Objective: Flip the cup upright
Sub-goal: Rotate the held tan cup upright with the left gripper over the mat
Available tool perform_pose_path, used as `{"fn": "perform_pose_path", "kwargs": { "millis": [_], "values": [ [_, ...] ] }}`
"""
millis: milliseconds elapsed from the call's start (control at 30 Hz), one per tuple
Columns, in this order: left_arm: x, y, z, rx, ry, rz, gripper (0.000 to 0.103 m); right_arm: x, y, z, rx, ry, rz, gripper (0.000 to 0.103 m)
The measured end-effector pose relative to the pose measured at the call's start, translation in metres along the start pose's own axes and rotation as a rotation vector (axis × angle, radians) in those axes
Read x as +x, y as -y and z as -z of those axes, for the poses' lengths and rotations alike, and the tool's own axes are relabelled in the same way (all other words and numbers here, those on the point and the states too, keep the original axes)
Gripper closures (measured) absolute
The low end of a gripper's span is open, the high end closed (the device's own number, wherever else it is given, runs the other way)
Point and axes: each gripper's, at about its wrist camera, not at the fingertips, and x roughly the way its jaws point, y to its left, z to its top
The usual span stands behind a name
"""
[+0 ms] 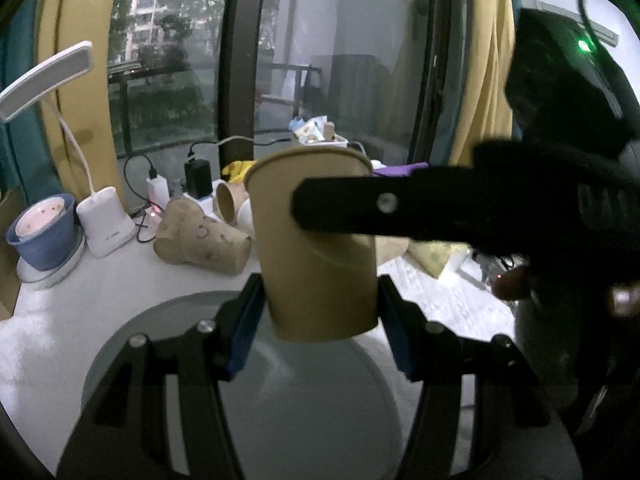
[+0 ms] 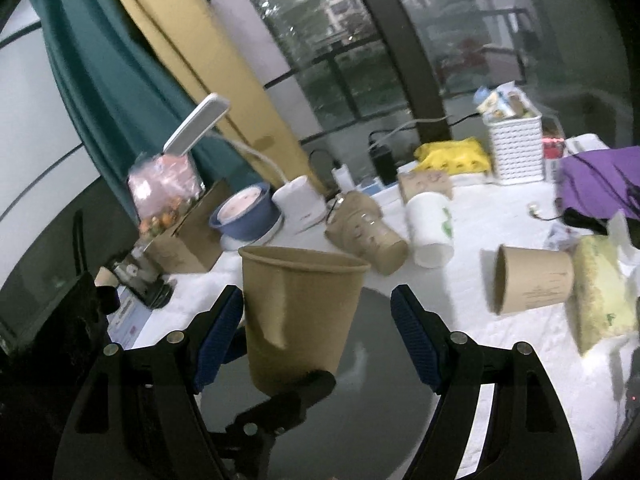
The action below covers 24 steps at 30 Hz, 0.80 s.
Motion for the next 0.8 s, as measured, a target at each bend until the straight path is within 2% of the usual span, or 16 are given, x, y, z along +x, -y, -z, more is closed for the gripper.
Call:
{"fn": "perform_pose_path", "kwargs": {
  "millis": [100, 433, 500, 600, 733, 800],
  "values": [
    [-0.005, -0.003, 0.007, -0.014, 0.006, 0.014, 0.045, 0.010, -0.008, 0.000, -0.020, -0.035, -0.008, 0.024],
    [-0.044, -0.028, 0.027, 0.070, 0.065, 0.096, 0.045, 0.036, -0.041, 0.014, 0.013, -0.077, -0.021, 0.024],
    [-0.050, -0.037, 0.031, 0.082, 0.069, 0.112, 0.045, 0.042, -0.048, 0.016, 0.034, -0.085, -0.020, 0.028],
    [-0.056, -0.049, 0.036, 0.079, 0.056, 0.139, 0.045, 0.050, -0.060, 0.018, 0.051, -0.100, -0.023, 0.036],
    [-0.059, -0.059, 0.044, 0.084, 0.032, 0.143, 0.044, 0.063, -0.066, 0.023, 0.068, -0.131, -0.023, 0.036],
    [-0.055, -0.061, 0.049, 0.081, -0.003, 0.150, 0.041, 0.070, -0.066, 0.027, 0.068, -0.143, -0.018, 0.037]
  ]
}}
